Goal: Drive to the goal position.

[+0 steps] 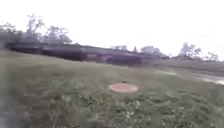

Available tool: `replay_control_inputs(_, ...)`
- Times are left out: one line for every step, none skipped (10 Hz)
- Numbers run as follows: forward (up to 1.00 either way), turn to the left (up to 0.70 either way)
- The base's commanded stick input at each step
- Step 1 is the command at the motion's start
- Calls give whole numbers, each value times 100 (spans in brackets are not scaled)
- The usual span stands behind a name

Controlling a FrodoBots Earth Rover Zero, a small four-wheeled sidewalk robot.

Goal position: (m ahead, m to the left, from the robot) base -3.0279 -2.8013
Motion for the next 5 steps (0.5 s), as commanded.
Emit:
replay_control_inputs(49, 0)
replay_control_inputs(49, 0)
replay_control_inputs(49, 0)
replay_control_inputs(49, 0)
replay_control_inputs(49, 0)
